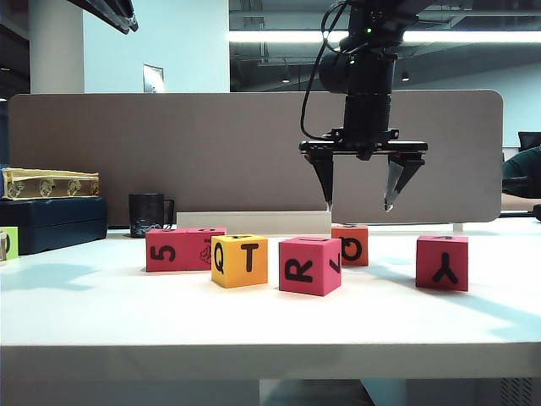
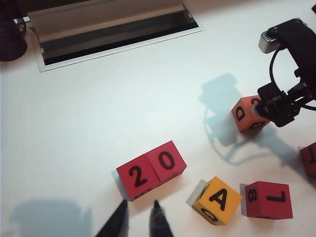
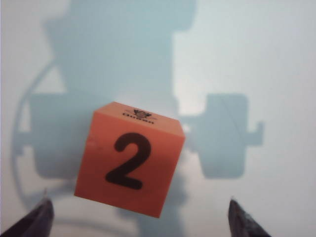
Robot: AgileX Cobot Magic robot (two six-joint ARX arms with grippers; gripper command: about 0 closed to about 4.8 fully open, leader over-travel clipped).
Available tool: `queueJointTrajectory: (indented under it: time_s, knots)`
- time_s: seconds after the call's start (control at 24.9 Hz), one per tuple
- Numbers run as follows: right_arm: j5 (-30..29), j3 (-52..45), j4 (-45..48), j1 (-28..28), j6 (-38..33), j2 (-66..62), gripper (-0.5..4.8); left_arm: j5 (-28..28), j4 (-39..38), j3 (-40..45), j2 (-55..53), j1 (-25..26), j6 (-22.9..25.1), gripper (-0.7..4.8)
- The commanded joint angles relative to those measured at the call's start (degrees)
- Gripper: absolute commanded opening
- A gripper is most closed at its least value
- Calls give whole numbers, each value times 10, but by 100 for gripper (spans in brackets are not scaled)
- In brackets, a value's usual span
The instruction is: Select the appropriate blocks from the scattered letter blocks on the table and arrange them in a row to spell out "2024".
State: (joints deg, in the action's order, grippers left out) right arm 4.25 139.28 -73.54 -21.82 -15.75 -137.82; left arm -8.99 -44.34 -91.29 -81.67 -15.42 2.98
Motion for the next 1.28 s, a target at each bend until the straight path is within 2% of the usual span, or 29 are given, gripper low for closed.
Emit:
queueJointTrajectory:
  time_s: [0.04,0.2,0.88,1.0,1.16,1.28]
  knots:
    - [-6,1,7,-4,-7,2,455,-3,9,-2,3,0,0,53]
    - [-33,1,23,-6,-20,-5,454,-3,13,-2,3,0,0,53]
    - [-29,1,33,-5,-24,-48,453,-2,14,-2,3,0,0,53]
    - [-29,1,45,-5,-23,-51,399,-2,14,-2,3,0,0,53]
    - [-29,1,61,-5,-23,-51,301,-2,14,-2,3,0,0,53]
    - [-29,1,62,-5,-23,-51,293,-2,14,-2,3,0,0,53]
